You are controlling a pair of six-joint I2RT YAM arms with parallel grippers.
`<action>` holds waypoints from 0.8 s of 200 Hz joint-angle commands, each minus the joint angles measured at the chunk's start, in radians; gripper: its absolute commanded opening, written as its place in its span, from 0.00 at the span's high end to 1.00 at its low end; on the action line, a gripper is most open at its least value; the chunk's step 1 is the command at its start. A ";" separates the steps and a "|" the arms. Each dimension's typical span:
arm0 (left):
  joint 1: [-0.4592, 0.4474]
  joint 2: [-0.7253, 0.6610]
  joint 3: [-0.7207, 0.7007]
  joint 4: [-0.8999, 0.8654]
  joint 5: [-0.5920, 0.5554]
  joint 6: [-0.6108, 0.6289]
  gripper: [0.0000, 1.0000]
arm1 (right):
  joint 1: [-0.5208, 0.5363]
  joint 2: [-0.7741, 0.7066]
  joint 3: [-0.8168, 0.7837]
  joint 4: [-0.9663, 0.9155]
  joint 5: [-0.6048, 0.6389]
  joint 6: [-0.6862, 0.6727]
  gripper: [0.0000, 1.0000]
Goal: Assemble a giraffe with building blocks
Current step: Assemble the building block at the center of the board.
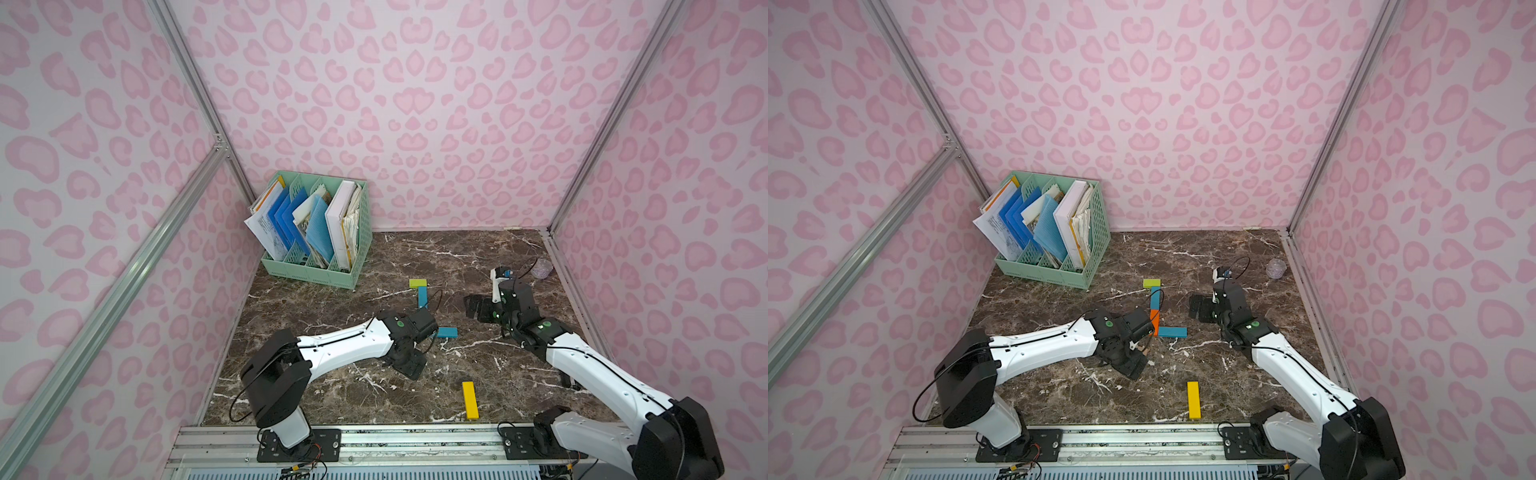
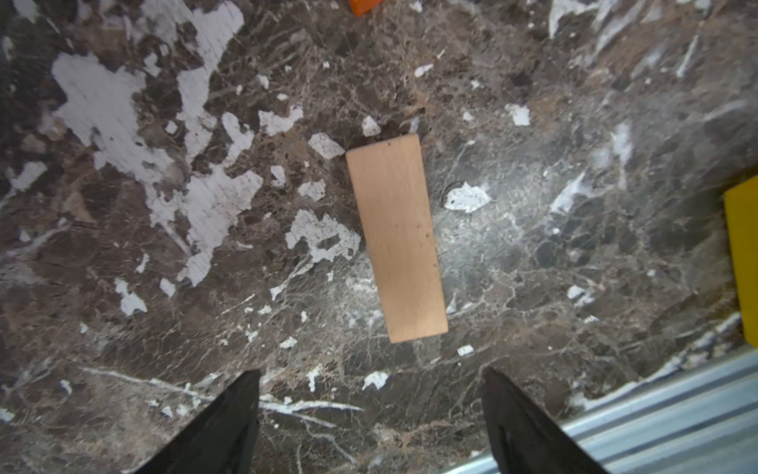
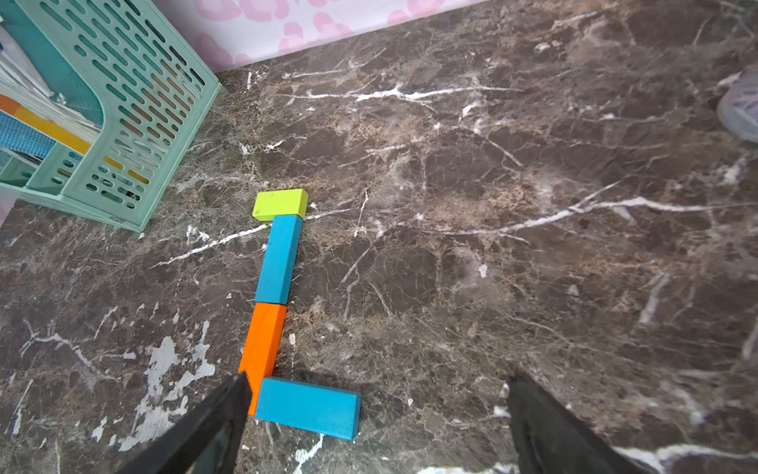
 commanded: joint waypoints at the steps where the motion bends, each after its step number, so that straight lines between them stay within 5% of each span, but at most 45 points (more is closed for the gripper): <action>1: -0.019 0.035 -0.006 0.069 -0.024 -0.054 0.15 | -0.003 0.012 -0.019 0.081 -0.042 0.004 0.00; 55: -0.026 0.093 -0.041 0.194 -0.068 -0.067 0.19 | -0.002 -0.025 -0.079 0.152 -0.043 -0.049 0.00; 77: -0.025 0.123 -0.033 0.196 -0.078 -0.064 0.31 | -0.002 -0.046 -0.104 0.169 -0.027 -0.054 0.00; 108: -0.024 0.153 -0.023 0.191 -0.060 -0.066 0.60 | -0.001 -0.069 -0.134 0.187 -0.007 -0.054 0.00; 160: -0.026 0.131 -0.027 0.182 -0.057 -0.054 0.73 | -0.002 -0.081 -0.158 0.214 0.011 -0.060 0.00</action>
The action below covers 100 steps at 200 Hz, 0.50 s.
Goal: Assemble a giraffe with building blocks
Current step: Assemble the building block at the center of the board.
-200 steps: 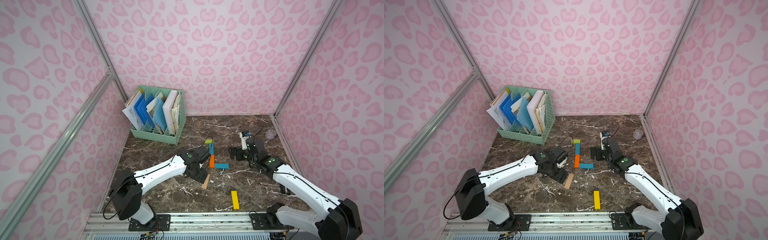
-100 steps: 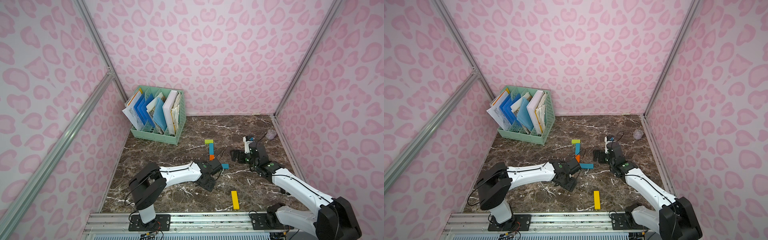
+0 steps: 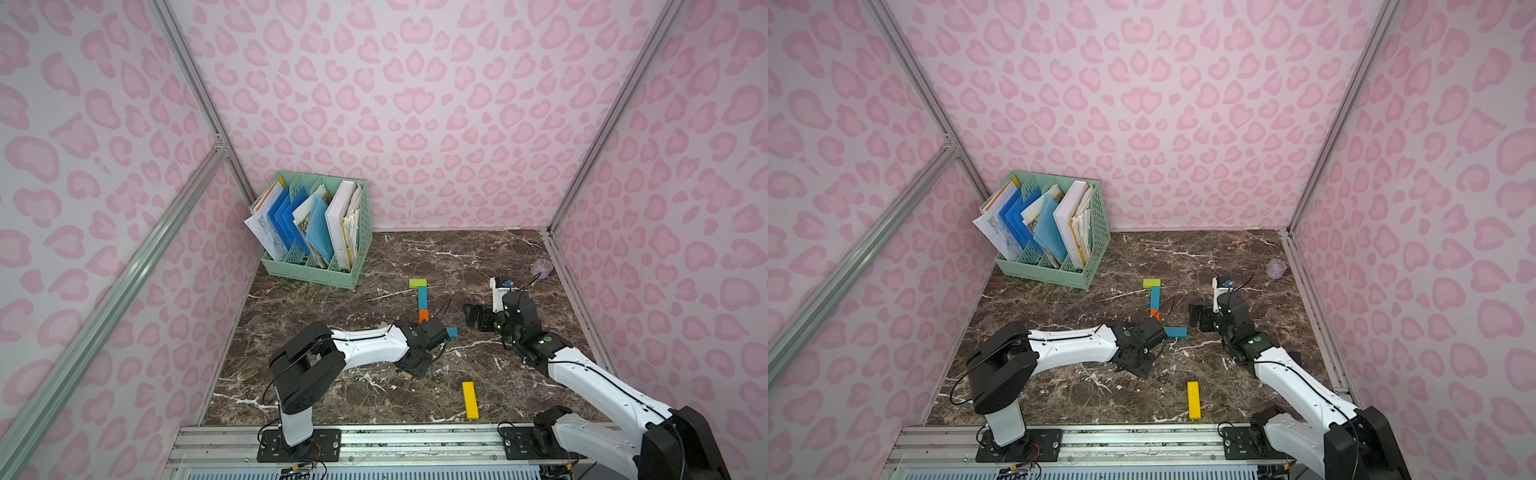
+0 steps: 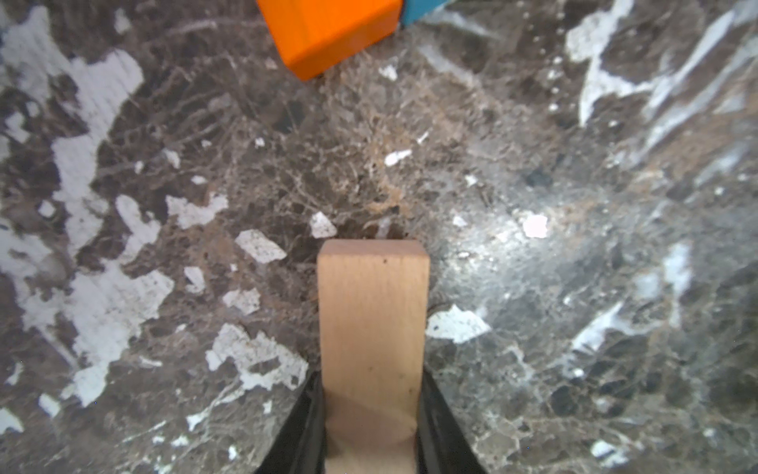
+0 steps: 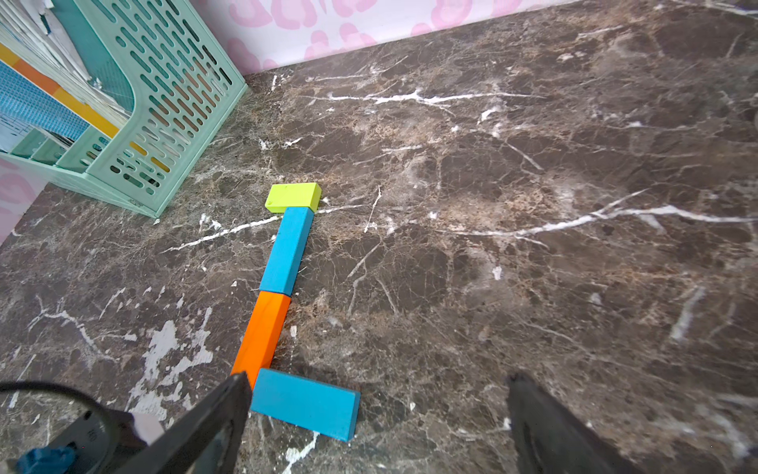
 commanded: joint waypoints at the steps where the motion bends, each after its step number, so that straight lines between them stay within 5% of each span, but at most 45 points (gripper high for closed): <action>1: 0.001 -0.006 -0.003 -0.021 -0.007 0.014 0.73 | 0.001 -0.004 -0.006 0.048 0.019 -0.010 0.00; 100: 0.029 0.056 0.082 -0.035 0.003 0.034 0.75 | 0.001 0.031 -0.024 0.059 0.025 -0.031 0.00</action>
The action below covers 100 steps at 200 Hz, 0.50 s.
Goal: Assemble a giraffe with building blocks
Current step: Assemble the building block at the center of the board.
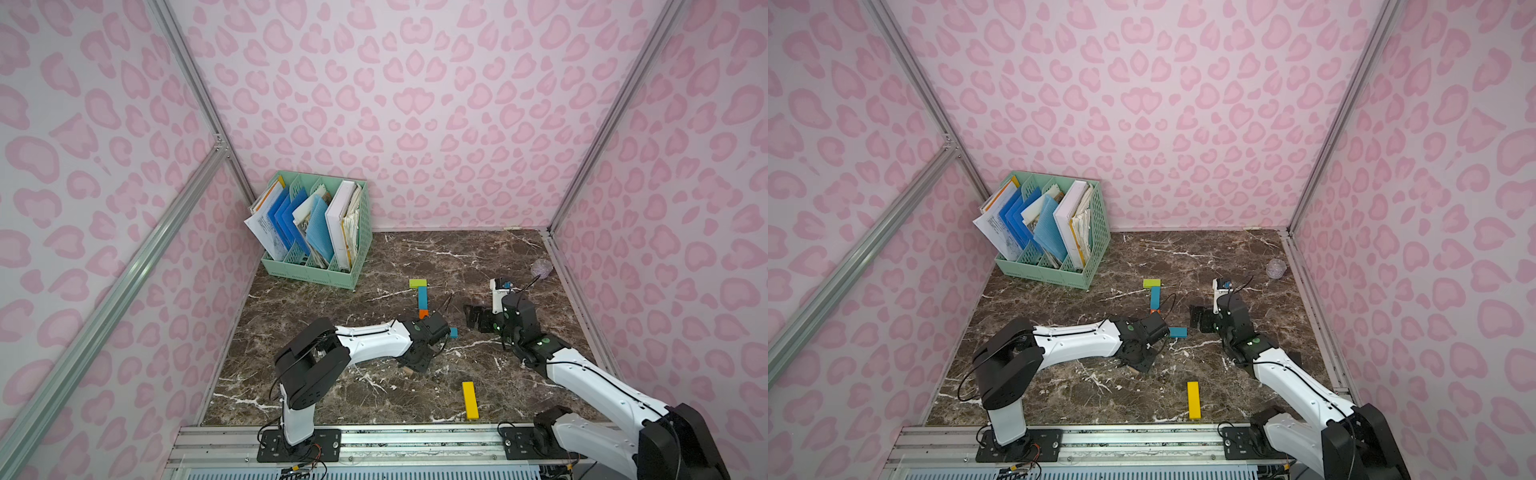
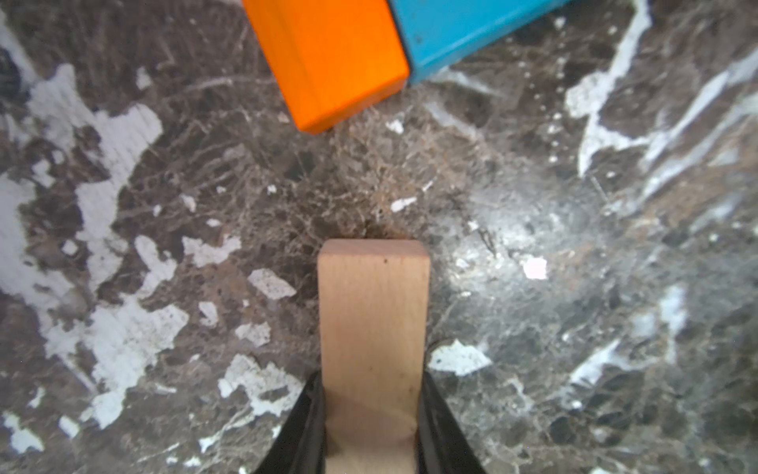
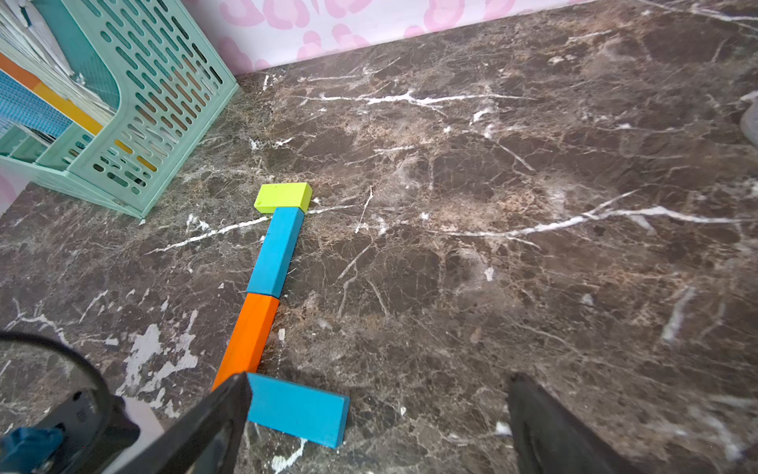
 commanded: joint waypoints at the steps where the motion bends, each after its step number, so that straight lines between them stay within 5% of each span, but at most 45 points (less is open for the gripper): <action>1: 0.009 0.011 0.015 -0.010 0.006 0.017 0.75 | 0.001 0.010 -0.001 0.023 0.007 -0.015 0.00; 100: 0.035 0.048 0.053 0.006 0.040 0.039 0.75 | 0.001 0.037 0.008 0.022 -0.002 -0.018 0.00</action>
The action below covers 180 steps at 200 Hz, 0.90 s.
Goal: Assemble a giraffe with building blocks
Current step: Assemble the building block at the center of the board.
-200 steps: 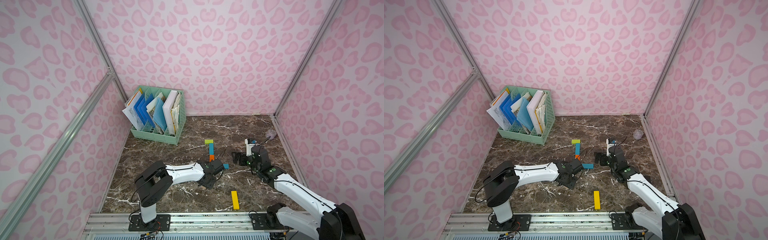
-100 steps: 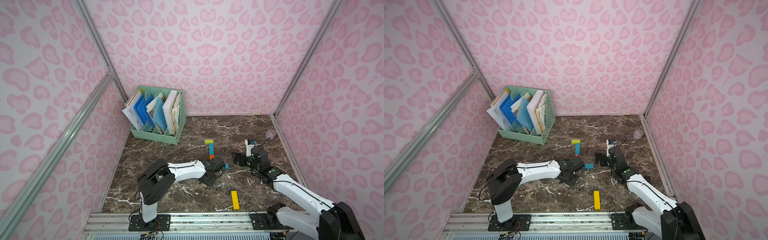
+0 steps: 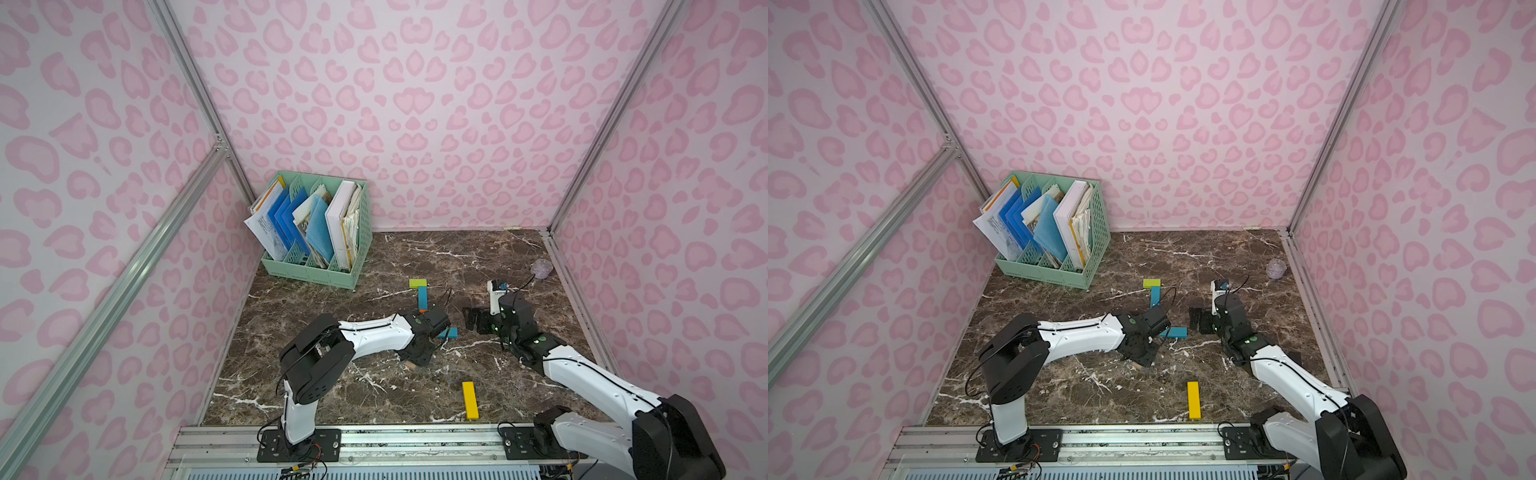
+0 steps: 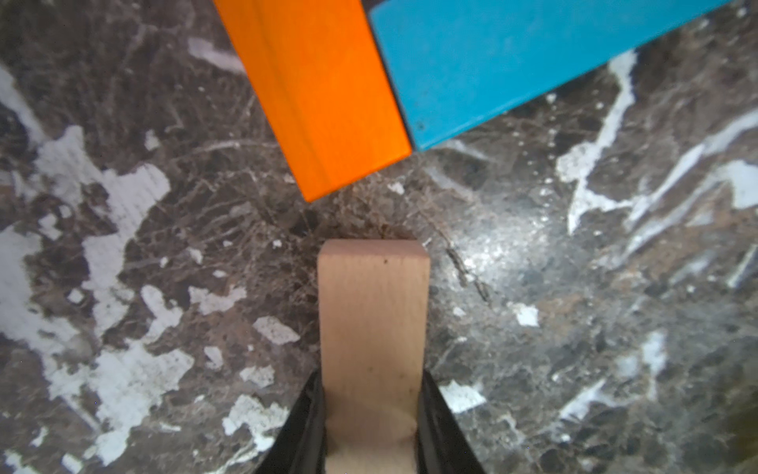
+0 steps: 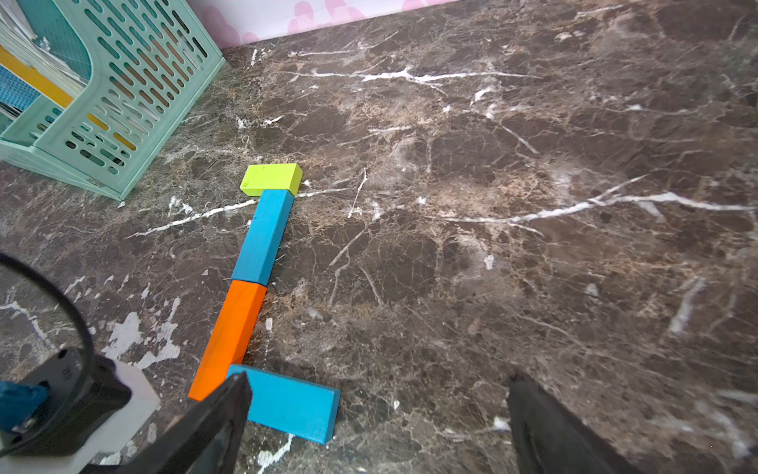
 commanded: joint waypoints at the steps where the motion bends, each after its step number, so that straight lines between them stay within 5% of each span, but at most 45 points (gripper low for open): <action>1: 0.003 0.010 0.002 0.008 0.015 0.014 0.75 | 0.000 0.000 0.010 0.019 0.001 -0.005 0.00; 180: 0.026 0.024 0.021 0.016 0.021 0.024 0.74 | 0.002 0.021 0.019 0.010 -0.008 -0.002 0.00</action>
